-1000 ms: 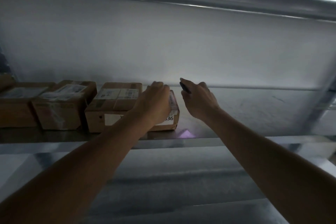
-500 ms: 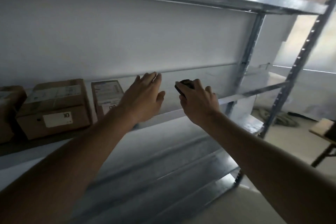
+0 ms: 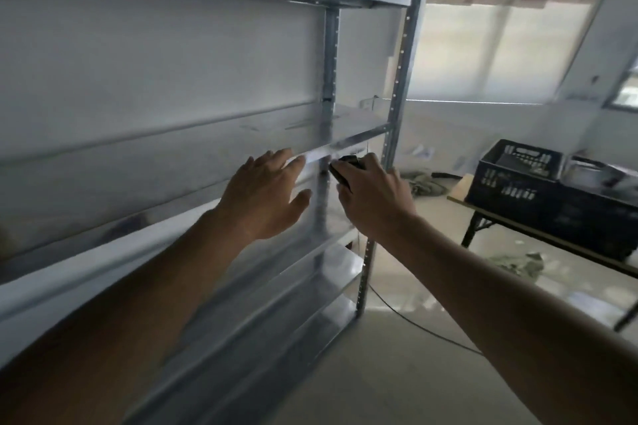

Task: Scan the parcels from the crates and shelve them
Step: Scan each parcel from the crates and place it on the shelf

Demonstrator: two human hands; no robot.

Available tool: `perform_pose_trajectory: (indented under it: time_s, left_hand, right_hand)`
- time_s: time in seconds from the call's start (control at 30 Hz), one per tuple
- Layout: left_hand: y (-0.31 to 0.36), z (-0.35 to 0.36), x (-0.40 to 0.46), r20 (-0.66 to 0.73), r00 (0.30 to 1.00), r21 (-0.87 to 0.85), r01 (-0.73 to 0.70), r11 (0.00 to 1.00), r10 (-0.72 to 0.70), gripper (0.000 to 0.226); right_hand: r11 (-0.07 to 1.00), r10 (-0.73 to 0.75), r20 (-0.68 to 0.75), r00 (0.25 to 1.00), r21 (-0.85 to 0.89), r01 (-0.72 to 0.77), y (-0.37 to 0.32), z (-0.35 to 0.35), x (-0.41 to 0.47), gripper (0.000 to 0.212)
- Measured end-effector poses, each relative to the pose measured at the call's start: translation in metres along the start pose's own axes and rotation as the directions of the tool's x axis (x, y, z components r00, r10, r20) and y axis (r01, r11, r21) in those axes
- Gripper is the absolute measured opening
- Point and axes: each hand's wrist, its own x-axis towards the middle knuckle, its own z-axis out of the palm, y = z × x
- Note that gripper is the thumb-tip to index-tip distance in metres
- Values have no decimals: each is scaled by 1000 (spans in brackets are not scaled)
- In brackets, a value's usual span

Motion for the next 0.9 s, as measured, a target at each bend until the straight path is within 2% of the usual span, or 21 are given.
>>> perform_pose_trajectory:
  time_s: [0.33,0.67,0.9]
  left_hand:
    - [165,64,120,18,986,-111,-165,980,168,65]
    - [263,158,276,25,924,-186,-371,910,382,65]
    - [321,222,399,45,866,-282,-467,838,498,63]
  right_hand:
    - [975,222,14,975,-28,-221,194,9,-17,50]
    - [894,441,2,897,-91,-439,347,47,31,51]
    - [808,584,-8,811,-80,-583,449,78,86,52]
